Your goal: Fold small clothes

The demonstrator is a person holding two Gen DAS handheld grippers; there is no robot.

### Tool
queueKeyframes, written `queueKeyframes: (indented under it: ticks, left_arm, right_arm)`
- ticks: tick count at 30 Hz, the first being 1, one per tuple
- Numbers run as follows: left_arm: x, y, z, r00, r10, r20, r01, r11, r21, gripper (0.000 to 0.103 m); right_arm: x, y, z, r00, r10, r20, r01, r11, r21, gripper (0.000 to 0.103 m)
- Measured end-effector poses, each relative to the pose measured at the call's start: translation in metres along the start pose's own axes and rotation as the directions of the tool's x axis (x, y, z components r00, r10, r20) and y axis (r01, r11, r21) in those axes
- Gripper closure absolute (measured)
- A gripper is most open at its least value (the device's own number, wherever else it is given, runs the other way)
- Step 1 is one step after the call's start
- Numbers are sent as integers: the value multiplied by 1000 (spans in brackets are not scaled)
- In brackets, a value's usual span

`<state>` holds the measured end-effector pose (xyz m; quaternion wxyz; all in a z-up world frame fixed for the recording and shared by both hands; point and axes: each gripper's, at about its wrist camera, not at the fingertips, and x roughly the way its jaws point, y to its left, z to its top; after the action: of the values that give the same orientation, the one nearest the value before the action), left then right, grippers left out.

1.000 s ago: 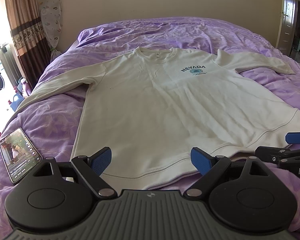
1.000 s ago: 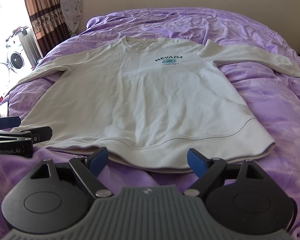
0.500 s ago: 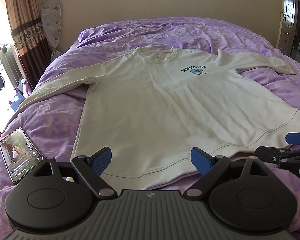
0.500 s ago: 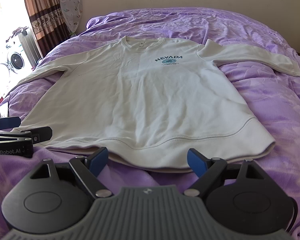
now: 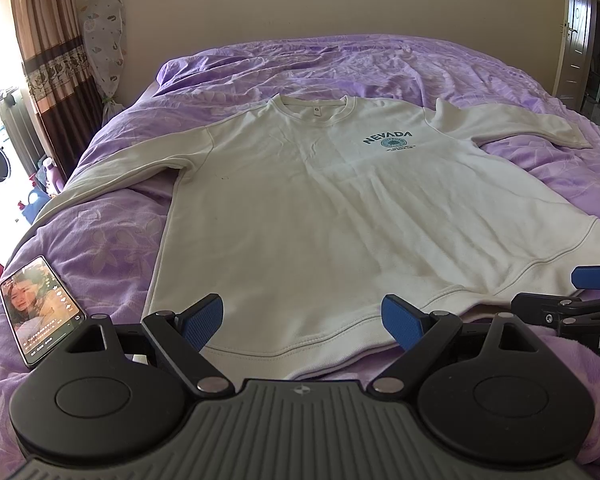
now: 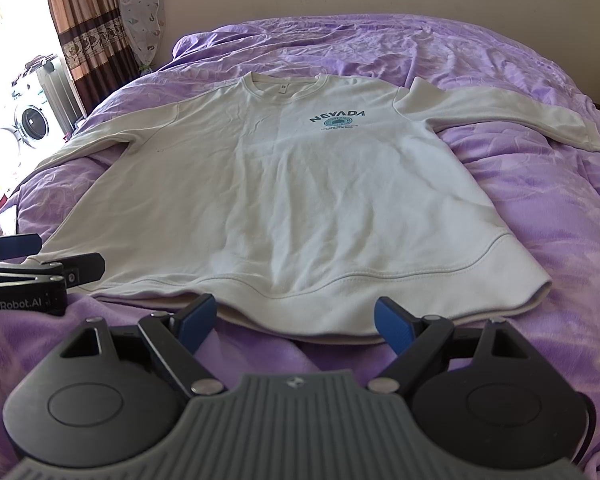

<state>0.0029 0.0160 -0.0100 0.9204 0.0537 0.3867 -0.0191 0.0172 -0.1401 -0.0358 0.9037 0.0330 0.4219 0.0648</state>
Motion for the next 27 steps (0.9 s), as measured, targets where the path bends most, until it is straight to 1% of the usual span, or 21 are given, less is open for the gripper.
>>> queueKeyframes:
  ticks: [11, 15, 18, 20, 21, 23, 25, 27]
  left_arm:
    - [0, 0, 0, 1000, -1, 1, 1, 1000, 0, 0]
    - [0, 4, 2, 1000, -24, 0, 24, 1000, 4, 1]
    - [-1, 6, 4, 999, -48, 10, 48, 999, 16, 9]
    - [-3, 8, 7, 998, -60, 14, 60, 998, 25, 17]
    - [-2, 8, 10, 998, -67, 14, 66, 997, 30, 19]
    - [-3, 10, 19, 996, -91, 9, 91, 995, 39, 30]
    - [-4, 18, 28, 994, -109, 11, 108, 994, 34, 35]
    - [-4, 33, 42, 994, -110, 16, 110, 994, 5, 39]
  right_arm:
    - [3, -2, 0, 1000, 3, 0, -3, 1000, 1, 21]
    - [4, -1, -1, 1000, 10, 4, -10, 1000, -4, 21]
    - [-4, -6, 5, 999, 28, 21, -28, 1000, -4, 21]
    - [-5, -6, 11, 999, 44, 27, -43, 999, -22, 21]
    - [-6, -6, 16, 998, 50, 29, -49, 998, -38, 21]
    - [-7, -8, 31, 997, 60, 44, -57, 996, -73, 21]
    - [-7, -11, 47, 995, 67, 76, -59, 992, -109, 21]
    - [-6, -13, 66, 991, 67, 115, -51, 990, -134, 21]
